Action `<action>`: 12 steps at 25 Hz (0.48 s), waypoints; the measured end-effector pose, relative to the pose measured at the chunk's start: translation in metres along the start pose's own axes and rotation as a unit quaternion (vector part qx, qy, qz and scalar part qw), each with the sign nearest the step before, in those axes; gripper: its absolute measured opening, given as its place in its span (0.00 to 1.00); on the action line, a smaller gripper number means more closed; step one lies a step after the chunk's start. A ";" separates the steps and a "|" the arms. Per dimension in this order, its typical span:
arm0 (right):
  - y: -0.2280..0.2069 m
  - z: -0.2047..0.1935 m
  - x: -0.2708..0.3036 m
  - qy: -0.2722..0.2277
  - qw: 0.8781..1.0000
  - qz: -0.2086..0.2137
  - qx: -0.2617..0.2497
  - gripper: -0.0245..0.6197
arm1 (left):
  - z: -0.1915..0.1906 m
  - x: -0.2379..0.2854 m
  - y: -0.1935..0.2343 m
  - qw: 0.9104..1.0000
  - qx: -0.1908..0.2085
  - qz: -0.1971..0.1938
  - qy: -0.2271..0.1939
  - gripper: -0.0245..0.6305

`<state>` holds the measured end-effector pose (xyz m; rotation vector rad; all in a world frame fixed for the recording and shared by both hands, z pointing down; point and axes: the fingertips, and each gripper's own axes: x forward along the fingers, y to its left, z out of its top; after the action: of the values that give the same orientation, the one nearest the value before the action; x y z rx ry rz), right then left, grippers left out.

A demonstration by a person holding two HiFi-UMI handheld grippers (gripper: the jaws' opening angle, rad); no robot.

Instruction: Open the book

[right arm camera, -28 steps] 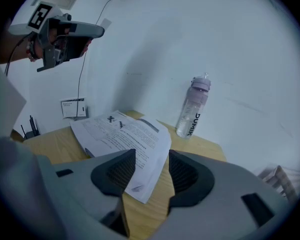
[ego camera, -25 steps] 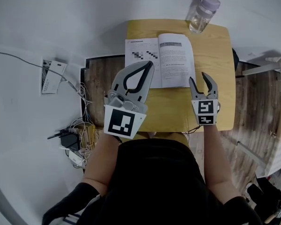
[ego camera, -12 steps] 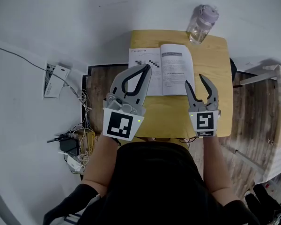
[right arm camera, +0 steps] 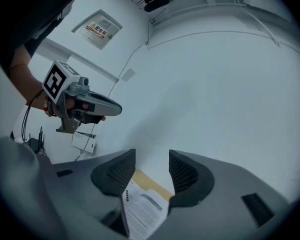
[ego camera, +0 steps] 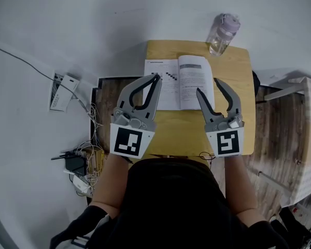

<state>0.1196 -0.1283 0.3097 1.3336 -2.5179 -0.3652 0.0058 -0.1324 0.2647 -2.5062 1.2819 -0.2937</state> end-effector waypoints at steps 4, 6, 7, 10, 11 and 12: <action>0.007 0.025 -0.003 -0.029 0.999 0.016 0.001 0.36 | 0.004 -0.006 -0.004 1.000 -0.002 -0.003 0.000 0.05; 0.010 0.038 -0.004 -0.046 0.999 0.022 0.011 0.36 | 0.008 -0.009 -0.005 1.000 0.001 -0.005 -0.003 0.05; 0.013 0.044 -0.005 -0.054 0.998 0.025 0.008 0.36 | 0.010 -0.010 -0.006 1.000 0.003 -0.007 -0.004 0.05; 0.021 0.061 -0.008 -0.070 0.997 0.032 -0.013 0.36 | 0.013 -0.016 -0.008 1.000 0.009 -0.010 -0.005 0.05; 0.024 0.065 -0.009 -0.073 0.997 0.036 -0.017 0.36 | 0.014 -0.018 -0.007 1.000 0.009 -0.008 -0.006 0.05; 0.027 0.069 -0.009 -0.077 0.996 0.041 -0.019 0.36 | 0.015 -0.020 -0.007 1.000 0.008 -0.006 -0.007 0.05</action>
<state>0.0804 -0.0993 0.2536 1.2276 -2.6664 -0.5131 0.0041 -0.1101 0.2523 -2.4991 1.2534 -0.2885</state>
